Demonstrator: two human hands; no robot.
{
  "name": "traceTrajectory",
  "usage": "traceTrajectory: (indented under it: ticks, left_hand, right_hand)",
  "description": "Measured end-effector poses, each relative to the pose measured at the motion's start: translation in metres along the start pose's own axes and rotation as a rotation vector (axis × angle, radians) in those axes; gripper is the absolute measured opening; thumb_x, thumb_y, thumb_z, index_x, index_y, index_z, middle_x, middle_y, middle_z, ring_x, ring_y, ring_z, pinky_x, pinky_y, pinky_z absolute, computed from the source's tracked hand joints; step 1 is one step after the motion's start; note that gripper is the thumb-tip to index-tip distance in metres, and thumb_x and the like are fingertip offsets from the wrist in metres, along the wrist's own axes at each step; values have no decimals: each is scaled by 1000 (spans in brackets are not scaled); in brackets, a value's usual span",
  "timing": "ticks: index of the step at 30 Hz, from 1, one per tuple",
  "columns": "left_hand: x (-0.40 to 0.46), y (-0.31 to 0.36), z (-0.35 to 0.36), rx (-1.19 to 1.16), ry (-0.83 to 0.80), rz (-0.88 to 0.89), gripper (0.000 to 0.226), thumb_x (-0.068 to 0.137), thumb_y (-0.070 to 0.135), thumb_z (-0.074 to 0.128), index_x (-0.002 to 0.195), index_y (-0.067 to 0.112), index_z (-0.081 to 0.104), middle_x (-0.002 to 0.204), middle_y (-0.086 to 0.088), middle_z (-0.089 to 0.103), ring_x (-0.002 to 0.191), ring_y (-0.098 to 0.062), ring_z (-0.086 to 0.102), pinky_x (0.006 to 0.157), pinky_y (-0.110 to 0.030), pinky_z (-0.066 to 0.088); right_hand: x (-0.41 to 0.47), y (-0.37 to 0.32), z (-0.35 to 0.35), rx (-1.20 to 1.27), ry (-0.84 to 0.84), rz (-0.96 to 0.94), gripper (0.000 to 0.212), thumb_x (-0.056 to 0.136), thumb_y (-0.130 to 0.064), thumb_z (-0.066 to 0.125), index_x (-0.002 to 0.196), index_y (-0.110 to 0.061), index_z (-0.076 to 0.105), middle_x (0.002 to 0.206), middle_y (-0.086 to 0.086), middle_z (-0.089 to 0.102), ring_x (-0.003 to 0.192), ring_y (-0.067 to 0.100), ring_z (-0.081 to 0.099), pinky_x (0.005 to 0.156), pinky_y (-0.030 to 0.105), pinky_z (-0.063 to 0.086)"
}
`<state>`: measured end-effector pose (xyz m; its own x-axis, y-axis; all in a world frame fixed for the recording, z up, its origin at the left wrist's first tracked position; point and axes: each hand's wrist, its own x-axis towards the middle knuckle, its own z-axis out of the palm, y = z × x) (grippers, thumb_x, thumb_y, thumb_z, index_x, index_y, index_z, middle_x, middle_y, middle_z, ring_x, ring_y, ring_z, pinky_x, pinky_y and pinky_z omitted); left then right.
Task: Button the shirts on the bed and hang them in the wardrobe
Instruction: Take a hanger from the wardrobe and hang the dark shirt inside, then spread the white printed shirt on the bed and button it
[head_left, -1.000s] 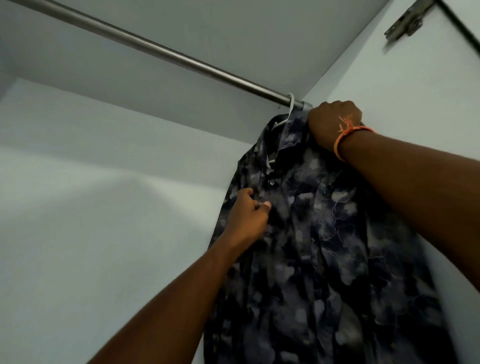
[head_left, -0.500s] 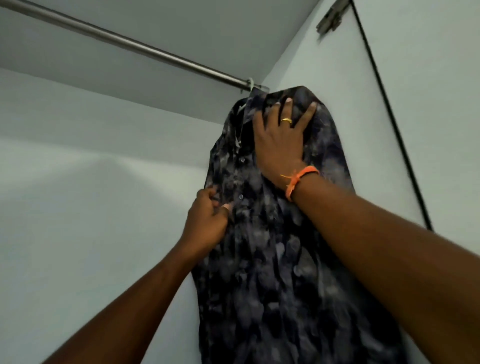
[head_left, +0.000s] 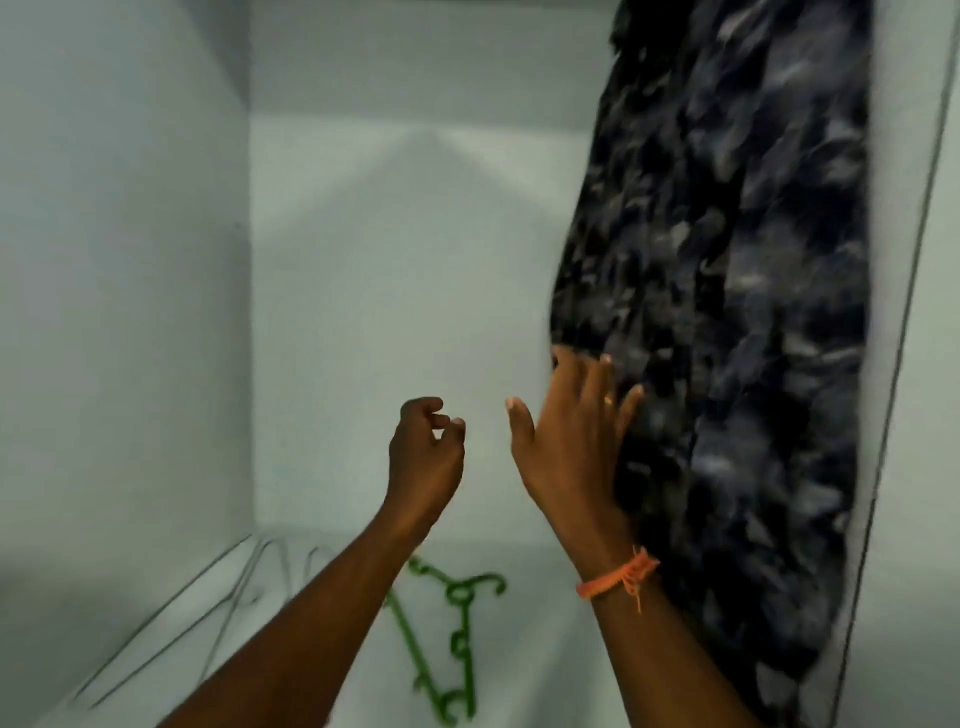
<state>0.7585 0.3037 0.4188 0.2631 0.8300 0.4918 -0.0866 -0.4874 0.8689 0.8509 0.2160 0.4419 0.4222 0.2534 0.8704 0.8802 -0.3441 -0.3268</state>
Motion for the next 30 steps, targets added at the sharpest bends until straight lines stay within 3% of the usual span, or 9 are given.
traceTrajectory:
  ticks: [3,7,11,15,18,23,25,27,30]
  left_hand:
    - [-57,-40,-59,60,85,-125,26,96,16,57,122,19,53,108,1,64,89,-15,60,77,-26,44]
    - [-134,-79,-142,99,160,-281,24,95,15,58,118,19,56,110,-1,65,98,-19,64,82,-27,48]
    - [-205,-87,-223,121,278,-371,20,98,19,56,117,22,54,116,1,63,96,-16,65,80,-23,49]
    - [-287,-75,-319,224,435,-365,12,99,20,54,110,25,57,114,5,63,102,-13,62,93,-32,53]
    - [-358,-59,-386,304,619,-257,13,98,15,54,96,26,61,95,9,66,89,-11,65,83,-31,56]
    - [-468,-18,-465,361,826,-178,17,98,12,54,92,27,60,83,9,65,77,-2,61,67,-14,48]
    - [-503,-3,-501,395,907,-157,18,98,12,54,92,28,60,82,8,64,75,-1,60,66,-13,47]
    - [-537,5,-545,418,1029,-184,16,98,16,55,91,29,61,82,6,66,73,-4,61,70,-20,48]
    - [-586,17,-605,466,1218,-308,12,93,40,52,92,33,61,85,9,68,83,-14,65,88,-46,51]
  right_hand:
    - [-85,-7,22,128,-192,95,63,85,-36,70,138,-15,43,135,11,48,132,36,44,114,66,17]
    - [-188,-56,32,308,-539,247,57,90,-35,66,139,-21,38,140,4,44,132,30,44,115,56,18]
    - [-261,-139,19,548,-682,214,54,90,-33,67,135,-23,40,133,0,52,122,23,53,108,52,36]
    - [-330,-236,-25,822,-740,163,39,91,-30,67,124,-24,47,111,-5,60,104,11,58,87,27,47]
    - [-391,-309,-74,1049,-780,162,24,94,-30,64,114,-24,51,92,-8,63,89,0,60,72,11,42]
    - [-481,-404,-147,1290,-731,285,8,97,-26,60,101,-20,56,90,-8,64,82,6,61,71,21,48]
    - [-511,-434,-175,1351,-770,259,6,97,-23,60,99,-18,56,89,-6,65,79,8,62,69,21,48]
    - [-540,-465,-200,1404,-835,206,6,97,-21,61,96,-16,57,86,-4,65,76,9,61,67,23,49]
    - [-581,-514,-227,1408,-934,163,7,93,-18,65,92,-15,59,81,-4,64,73,11,61,69,33,52]
